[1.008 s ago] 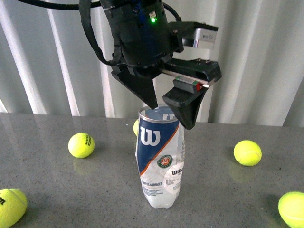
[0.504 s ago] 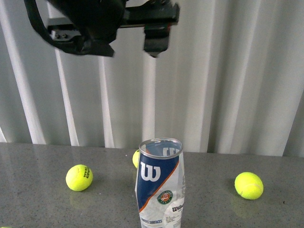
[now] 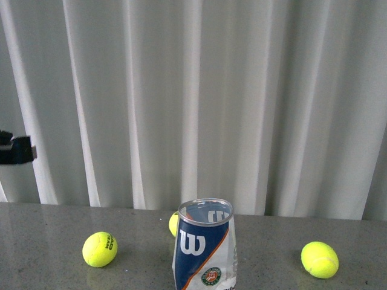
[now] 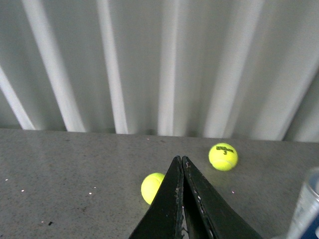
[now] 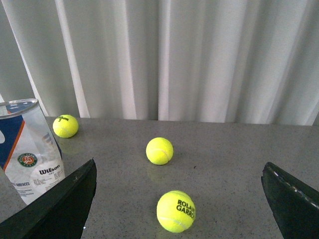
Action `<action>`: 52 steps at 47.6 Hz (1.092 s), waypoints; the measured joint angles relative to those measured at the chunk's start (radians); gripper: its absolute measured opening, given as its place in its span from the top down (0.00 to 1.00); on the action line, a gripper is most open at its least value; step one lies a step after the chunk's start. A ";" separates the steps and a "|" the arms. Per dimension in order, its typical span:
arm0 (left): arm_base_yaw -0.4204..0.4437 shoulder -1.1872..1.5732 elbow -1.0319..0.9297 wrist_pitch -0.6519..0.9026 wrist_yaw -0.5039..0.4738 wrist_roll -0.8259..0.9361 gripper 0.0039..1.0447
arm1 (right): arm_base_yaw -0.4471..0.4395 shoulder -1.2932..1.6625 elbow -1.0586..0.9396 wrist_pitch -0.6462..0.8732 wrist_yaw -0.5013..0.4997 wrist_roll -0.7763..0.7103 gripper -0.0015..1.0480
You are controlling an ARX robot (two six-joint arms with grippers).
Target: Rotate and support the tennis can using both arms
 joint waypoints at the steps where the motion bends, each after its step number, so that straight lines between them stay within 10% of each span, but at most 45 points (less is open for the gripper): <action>1: 0.003 -0.013 -0.018 0.006 0.009 0.004 0.97 | 0.000 0.000 0.000 0.000 0.000 0.000 0.07; 52: 0.211 -0.591 -0.436 -0.145 0.203 0.004 0.97 | 0.000 0.000 0.000 0.000 0.000 0.000 0.07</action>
